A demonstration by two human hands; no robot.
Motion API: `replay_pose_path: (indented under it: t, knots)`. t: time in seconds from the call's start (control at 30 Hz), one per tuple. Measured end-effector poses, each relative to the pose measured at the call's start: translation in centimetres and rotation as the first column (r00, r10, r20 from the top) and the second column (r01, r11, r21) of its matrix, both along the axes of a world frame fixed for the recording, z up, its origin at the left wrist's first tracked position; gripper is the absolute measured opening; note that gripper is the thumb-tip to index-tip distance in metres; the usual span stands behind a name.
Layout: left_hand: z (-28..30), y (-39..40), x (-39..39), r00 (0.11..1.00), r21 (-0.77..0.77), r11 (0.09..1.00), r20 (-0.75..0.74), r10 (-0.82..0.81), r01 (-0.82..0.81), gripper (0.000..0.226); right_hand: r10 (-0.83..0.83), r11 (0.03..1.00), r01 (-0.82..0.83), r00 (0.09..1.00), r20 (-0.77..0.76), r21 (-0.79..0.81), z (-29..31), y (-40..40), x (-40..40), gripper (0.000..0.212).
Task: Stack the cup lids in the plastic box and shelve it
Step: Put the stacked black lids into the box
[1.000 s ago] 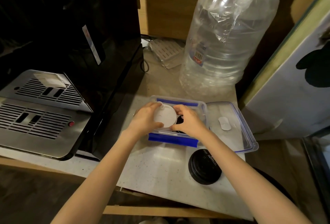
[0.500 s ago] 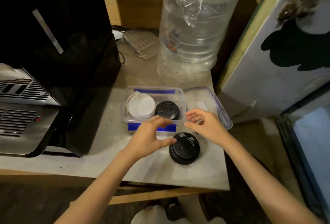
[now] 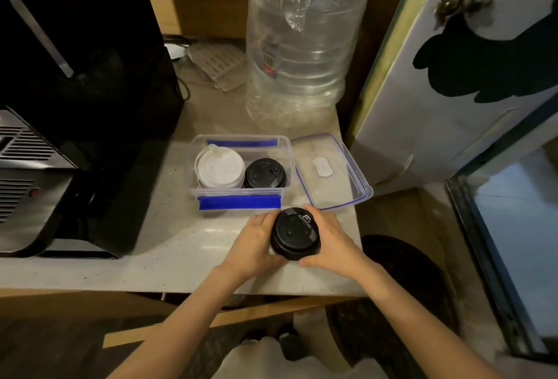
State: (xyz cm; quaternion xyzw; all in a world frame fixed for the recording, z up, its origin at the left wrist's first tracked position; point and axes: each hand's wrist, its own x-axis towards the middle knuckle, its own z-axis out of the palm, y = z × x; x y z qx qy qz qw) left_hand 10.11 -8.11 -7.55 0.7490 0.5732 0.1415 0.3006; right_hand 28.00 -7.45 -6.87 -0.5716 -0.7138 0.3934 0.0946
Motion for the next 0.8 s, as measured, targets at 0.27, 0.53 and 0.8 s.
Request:
replay_pose_path:
  t: [0.27,0.53,0.8]
  knots:
    - [1.3,0.1,-0.6,0.994,0.079,0.997,0.111,-0.013,0.005,0.087,0.006,0.998,-0.001,0.998,-0.065,0.07,1.7,0.4,0.7,0.097]
    - [6.0,3.9,-2.6,0.995,0.273,0.962,0.1,-0.016,-0.012,0.087,0.042,0.978,-0.014,0.99,-0.132,0.208,6.8,4.2,-0.5,0.096]
    - [8.4,10.1,-4.5,0.999,0.211,0.977,-0.006,0.034,-0.032,0.083,0.009,0.97,0.005,0.999,-0.054,0.242,6.6,11.0,-4.3,0.099]
